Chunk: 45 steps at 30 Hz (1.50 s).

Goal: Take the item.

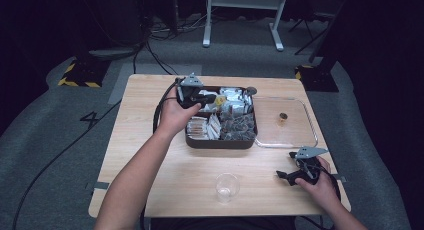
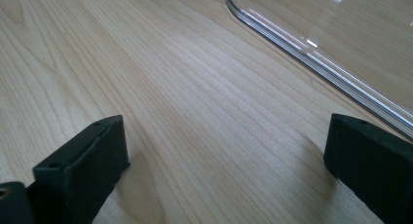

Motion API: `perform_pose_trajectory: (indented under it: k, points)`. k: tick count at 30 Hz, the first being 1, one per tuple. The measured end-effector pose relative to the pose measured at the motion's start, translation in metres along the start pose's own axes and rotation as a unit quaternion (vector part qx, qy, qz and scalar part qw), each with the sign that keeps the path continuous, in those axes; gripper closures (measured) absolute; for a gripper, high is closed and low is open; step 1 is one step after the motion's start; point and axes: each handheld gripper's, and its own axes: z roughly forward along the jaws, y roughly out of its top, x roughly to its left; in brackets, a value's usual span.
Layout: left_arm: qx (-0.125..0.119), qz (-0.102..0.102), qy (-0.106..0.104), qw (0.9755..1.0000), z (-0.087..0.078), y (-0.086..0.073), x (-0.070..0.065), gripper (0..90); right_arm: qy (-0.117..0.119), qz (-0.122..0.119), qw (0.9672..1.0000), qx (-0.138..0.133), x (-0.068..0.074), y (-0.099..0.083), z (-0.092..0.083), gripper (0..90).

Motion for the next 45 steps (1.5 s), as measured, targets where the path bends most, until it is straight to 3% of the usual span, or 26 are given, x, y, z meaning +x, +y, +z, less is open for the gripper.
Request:
perform_pose_trajectory:
  k: [8,20,25,35,45]
  points:
    - [0.010,0.008,-0.009,0.9999,-0.022,-0.008,-0.032,90.0,0.000,0.000,1.0000,0.000,0.000,0.000,0.000,2.3]
    - [-0.009,0.019,-0.039,0.9990,-0.043,-0.026,-0.079,90.0,0.000,0.000,1.0000,0.000,0.000,0.000,0.000,2.3]
    - [-0.004,0.033,-0.049,0.9982,-0.042,-0.040,-0.101,90.0,0.000,0.000,1.0000,0.000,0.000,0.000,0.000,2.3]
    - [-0.001,0.034,-0.074,0.9967,-0.040,-0.068,-0.132,90.0,0.002,-0.001,1.0000,0.000,0.000,0.000,0.000,2.3]
    - [0.004,0.036,-0.109,0.9934,-0.036,-0.088,-0.161,90.0,0.002,-0.001,1.0000,0.000,0.000,0.000,0.000,2.3]
